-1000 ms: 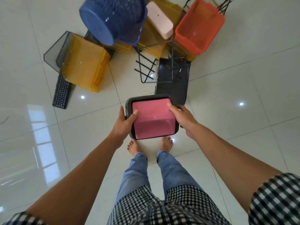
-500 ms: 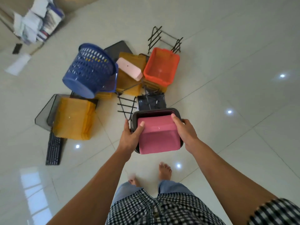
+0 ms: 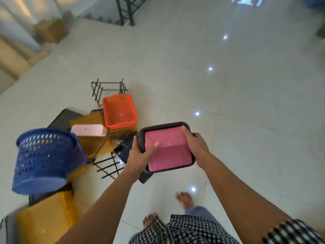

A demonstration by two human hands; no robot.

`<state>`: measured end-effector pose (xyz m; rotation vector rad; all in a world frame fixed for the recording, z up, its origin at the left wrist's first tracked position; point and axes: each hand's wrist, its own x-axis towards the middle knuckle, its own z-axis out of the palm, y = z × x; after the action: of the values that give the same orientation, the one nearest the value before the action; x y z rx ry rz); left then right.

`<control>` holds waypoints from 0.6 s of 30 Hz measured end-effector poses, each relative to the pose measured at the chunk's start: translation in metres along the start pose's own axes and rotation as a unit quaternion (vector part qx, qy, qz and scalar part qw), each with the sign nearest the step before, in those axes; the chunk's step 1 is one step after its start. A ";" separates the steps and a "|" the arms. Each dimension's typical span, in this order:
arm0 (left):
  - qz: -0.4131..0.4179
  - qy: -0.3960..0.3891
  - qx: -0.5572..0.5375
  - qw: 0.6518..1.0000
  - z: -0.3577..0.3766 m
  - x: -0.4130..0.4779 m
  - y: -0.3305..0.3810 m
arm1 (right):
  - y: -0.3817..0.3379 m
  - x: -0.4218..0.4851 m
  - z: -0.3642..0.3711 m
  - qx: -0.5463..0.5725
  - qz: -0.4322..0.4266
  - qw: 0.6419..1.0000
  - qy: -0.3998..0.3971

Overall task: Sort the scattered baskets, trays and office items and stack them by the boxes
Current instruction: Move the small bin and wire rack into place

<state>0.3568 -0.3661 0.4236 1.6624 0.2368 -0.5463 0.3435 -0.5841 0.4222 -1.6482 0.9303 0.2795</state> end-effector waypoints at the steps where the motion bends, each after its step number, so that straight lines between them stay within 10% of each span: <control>1: 0.004 -0.023 0.017 1.000 -0.001 -0.003 0.002 | 0.007 -0.011 -0.003 0.019 0.010 1.000 0.016; 18: 0.039 -0.391 0.211 0.895 0.180 -0.140 -0.037 | 0.241 -0.208 -0.147 0.278 0.141 0.896 0.316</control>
<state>0.1796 -0.5136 0.4438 1.7096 -0.5752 -1.2161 -0.0039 -0.6348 0.4248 -1.0616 1.5733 -0.3401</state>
